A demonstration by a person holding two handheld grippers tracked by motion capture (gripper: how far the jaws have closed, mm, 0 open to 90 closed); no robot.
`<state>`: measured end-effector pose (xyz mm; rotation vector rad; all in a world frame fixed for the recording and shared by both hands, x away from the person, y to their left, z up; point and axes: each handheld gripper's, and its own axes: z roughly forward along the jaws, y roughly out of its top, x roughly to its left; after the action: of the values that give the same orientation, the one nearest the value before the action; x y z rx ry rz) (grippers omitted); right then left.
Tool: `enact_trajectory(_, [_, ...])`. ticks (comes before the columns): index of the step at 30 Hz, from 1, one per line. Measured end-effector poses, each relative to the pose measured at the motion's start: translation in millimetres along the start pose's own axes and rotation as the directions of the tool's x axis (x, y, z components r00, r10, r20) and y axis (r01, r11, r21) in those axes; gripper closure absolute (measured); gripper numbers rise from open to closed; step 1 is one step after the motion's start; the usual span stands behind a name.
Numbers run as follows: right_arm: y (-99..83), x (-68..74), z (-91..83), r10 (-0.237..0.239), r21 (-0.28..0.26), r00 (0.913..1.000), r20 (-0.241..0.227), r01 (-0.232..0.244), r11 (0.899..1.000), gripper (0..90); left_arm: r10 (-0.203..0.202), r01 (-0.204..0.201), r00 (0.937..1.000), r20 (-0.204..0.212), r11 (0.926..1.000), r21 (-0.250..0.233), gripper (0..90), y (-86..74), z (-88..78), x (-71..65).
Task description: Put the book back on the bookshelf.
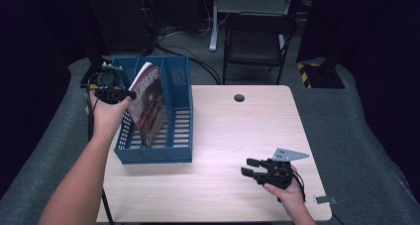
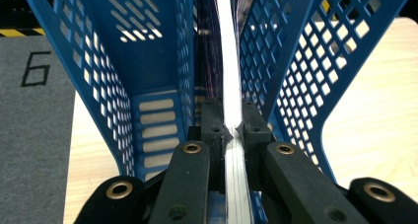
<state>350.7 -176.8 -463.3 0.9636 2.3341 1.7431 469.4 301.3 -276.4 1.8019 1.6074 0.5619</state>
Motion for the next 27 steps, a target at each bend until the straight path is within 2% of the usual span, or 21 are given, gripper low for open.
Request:
enact_trajectory(7, [0.2, -0.5, -1.0, -0.002, -0.005, 1.0, -0.001, 0.002, 1.0, 50.5, -0.035, 0.034, 0.9991, -0.022, 0.9986, -0.04, 84.2, 3.9, 4.4, 1.4])
enact_trajectory(11, [0.1, -0.5, -1.1, 0.002, -0.004, 1.0, -0.001, -0.002, 1.0, 50.5, -0.041, 0.04, 0.9987, -0.029, 0.998, -0.05, 84.2, 5.3, 6.4, 2.7])
enact_trajectory(15, [-0.2, -0.6, -0.7, 0.0, 0.0, 1.0, -0.002, 0.0, 1.0, 50.5, -0.048, 0.045, 0.9983, -0.034, 0.9956, -0.082, 84.2, 3.9, 10.1, 3.2])
enact_trajectory(27, [-0.4, -0.4, 0.1, -0.001, 0.002, 1.0, -0.002, 0.001, 1.0, 50.5, -0.055, 0.051, 0.9975, -0.045, 0.9945, -0.091, 84.2, 1.7, 19.0, 2.1])
